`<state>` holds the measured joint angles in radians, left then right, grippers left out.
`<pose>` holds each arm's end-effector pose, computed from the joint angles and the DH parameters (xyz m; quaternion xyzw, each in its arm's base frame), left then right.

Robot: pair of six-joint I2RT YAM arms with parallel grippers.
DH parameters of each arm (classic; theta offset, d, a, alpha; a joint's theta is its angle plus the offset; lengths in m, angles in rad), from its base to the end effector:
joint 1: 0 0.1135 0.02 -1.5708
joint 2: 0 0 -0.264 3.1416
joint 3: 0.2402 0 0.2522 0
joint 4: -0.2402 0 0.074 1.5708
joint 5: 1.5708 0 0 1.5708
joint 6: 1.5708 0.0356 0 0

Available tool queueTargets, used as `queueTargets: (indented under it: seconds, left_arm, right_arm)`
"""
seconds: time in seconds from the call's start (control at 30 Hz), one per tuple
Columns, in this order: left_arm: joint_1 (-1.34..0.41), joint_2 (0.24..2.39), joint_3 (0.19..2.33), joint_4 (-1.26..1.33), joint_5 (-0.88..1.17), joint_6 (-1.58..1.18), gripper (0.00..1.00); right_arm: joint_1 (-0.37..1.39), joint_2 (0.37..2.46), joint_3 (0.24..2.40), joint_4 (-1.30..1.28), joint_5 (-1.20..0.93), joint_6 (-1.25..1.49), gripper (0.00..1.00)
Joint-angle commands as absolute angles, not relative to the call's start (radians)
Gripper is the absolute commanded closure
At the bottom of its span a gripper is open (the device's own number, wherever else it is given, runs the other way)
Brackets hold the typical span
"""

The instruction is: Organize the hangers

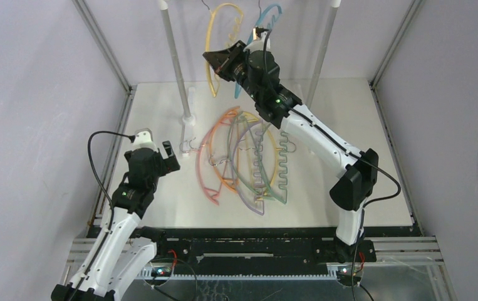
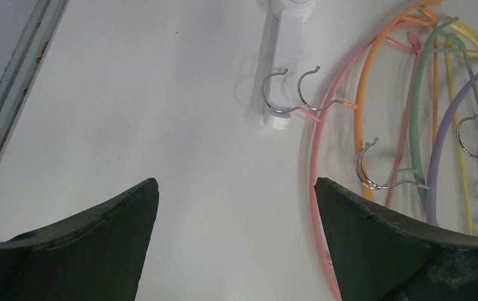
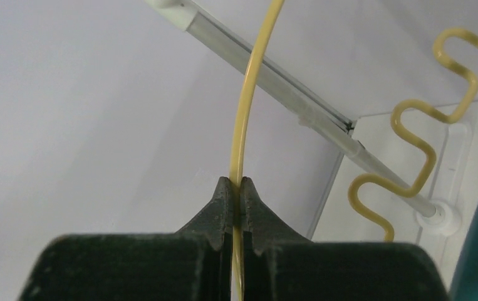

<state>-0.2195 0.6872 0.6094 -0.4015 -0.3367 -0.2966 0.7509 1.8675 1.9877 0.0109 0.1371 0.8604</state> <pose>0.1590 -0.0234 0.2721 -0.1194 0.8387 0.0079 0.5313 0.3261 0.2977 0.4692 0.0874 0.6539 0.5098 0.5522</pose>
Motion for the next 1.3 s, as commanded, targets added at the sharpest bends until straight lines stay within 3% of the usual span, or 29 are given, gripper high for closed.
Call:
queueTargets:
  seconds: [0.0, 0.1, 0.2, 0.23, 0.43, 0.7, 0.93, 1.13, 1.27]
  left_arm:
    - [-0.212, 0.695, 0.603, -0.371, -0.353, -0.287, 0.0]
    - [-0.212, 0.703, 0.603, -0.369, -0.35, -0.287, 0.0]
    - [-0.212, 0.706, 0.602, -0.367, -0.35, -0.29, 0.0]
    - [-0.212, 0.706, 0.602, -0.366, -0.347, -0.29, 0.0]
    - [-0.213, 0.707, 0.6, -0.364, -0.339, -0.291, 0.01]
    - [-0.21, 0.713, 0.597, -0.359, -0.344, -0.293, 0.0]
    - [-0.206, 0.747, 0.597, -0.35, -0.332, -0.297, 0.0]
    - [-0.207, 0.778, 0.597, -0.347, -0.322, -0.304, 0.01]
    - [-0.206, 0.789, 0.597, -0.353, -0.301, -0.313, 0.01]
  right_arm:
    - [0.747, 1.836, 1.968, 0.033, 0.107, 0.895, 0.96]
    - [0.75, 1.802, 1.921, 0.032, 0.111, 0.875, 0.82]
    - [0.76, 1.762, 1.886, 0.03, 0.147, 0.821, 0.53]
    - [0.762, 1.748, 1.878, 0.019, 0.164, 0.807, 0.47]
    - [0.778, 1.648, 1.778, -0.002, 0.233, 0.743, 0.34]
    - [0.869, 1.478, 1.652, -0.105, 0.224, 0.498, 0.3]
    - [1.003, 1.331, 1.482, -0.363, 0.248, 0.286, 0.3]
    - [1.049, 1.284, 1.295, -0.555, 0.293, 0.297, 0.31]
    - [1.051, 1.295, 1.158, -0.548, 0.271, 0.342, 0.32]
